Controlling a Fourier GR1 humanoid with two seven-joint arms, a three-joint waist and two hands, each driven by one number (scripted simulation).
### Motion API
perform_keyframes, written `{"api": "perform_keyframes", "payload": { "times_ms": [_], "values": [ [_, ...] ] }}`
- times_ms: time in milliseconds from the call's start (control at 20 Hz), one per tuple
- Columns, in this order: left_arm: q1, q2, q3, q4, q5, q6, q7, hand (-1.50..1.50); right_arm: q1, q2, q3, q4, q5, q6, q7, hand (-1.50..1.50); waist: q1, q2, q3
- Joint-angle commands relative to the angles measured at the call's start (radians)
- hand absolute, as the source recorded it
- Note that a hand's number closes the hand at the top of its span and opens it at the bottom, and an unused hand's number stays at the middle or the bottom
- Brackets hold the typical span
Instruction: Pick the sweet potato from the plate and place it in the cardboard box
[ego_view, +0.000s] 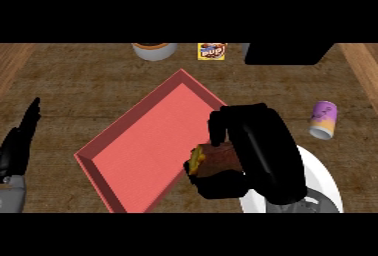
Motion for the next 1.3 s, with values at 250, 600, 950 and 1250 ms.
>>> {"api": "perform_keyframes", "payload": {
  "times_ms": [250,600,950,1250],
  "values": [
    [-0.051,0.024,0.015,0.049,0.009,-0.038,-0.007,0.00,-0.352,0.055,0.063,0.375,-0.221,-0.259,0.235,1.50,0.016,0.005,0.000],
    [-0.051,0.007,-0.002,0.009,0.006,-0.046,0.018,0.00,-0.600,0.056,0.063,0.786,-0.390,-0.465,0.172,1.50,0.038,0.009,0.000],
    [-0.094,0.016,0.005,0.073,0.003,-0.057,-0.013,0.00,-0.744,0.056,0.185,1.109,-0.517,-0.594,0.118,1.50,0.059,0.017,-0.001],
    [-0.105,-0.002,-0.010,0.094,-0.015,-0.043,-0.043,0.00,-0.724,0.056,0.187,1.214,-0.730,-0.685,0.106,-1.50,0.071,0.022,-0.001]
  ]
}}
